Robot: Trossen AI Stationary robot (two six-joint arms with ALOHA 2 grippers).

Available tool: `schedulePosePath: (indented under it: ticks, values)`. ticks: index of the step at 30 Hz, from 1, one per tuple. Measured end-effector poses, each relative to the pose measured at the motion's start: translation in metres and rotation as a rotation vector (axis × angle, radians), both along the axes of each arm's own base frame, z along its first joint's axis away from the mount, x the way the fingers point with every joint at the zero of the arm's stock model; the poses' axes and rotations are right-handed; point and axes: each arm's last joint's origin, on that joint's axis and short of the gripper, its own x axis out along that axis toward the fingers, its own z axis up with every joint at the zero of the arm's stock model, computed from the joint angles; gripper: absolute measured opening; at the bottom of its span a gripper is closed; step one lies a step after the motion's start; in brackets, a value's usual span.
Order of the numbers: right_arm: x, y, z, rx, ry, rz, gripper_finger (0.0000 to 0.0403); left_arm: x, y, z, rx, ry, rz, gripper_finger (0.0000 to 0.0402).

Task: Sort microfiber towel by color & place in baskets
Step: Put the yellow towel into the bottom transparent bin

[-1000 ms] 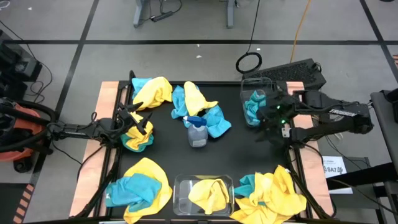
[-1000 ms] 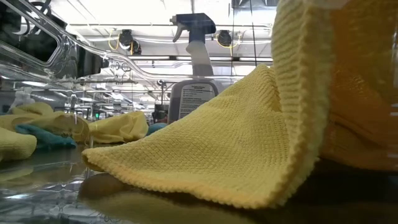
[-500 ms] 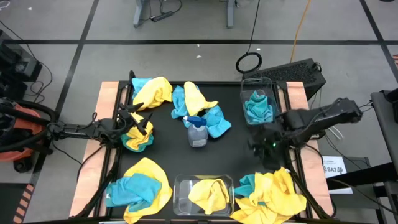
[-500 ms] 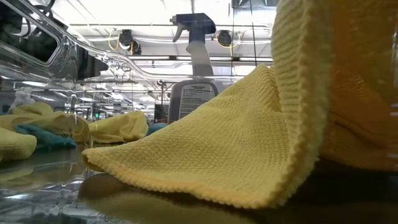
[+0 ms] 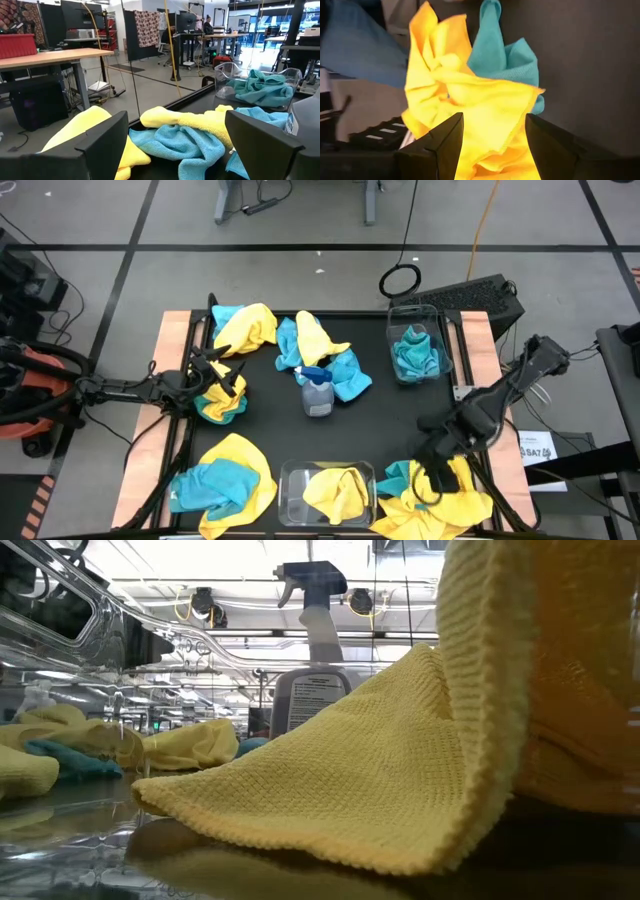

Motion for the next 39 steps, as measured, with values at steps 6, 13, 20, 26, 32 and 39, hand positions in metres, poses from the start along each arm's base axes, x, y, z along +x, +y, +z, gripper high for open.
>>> schedulePosePath:
  ticks: [6,13,20,26,32,39]
  values:
    - [-0.011,0.029,-0.015,-0.094,0.012,0.012,0.0206,0.0,0.0,0.0,0.0,0.0,0.0,0.0338]
    - [-0.015,0.053,-0.039,-0.223,0.031,0.064,0.0206,0.0,0.0,0.0,0.0,0.001,0.0,0.0338]
    - [-0.016,0.07,-0.061,-0.284,0.085,0.09,0.0206,0.0,0.0,0.0,-0.017,-0.013,-0.001,0.0338]
    - [-0.022,0.082,-0.07,-0.283,0.118,0.075,0.0206,0.0,0.0,0.0,-0.017,-0.013,-0.001,0.0338]
    - [-0.025,0.092,-0.079,-0.276,0.124,0.059,0.0206,0.0,0.0,0.0,-0.017,-0.012,-0.001,0.0338]
    - [-0.02,0.1,-0.102,-0.342,0.164,0.082,0.0205,0.0,0.0,0.0,-0.017,-0.012,-0.001,0.0338]
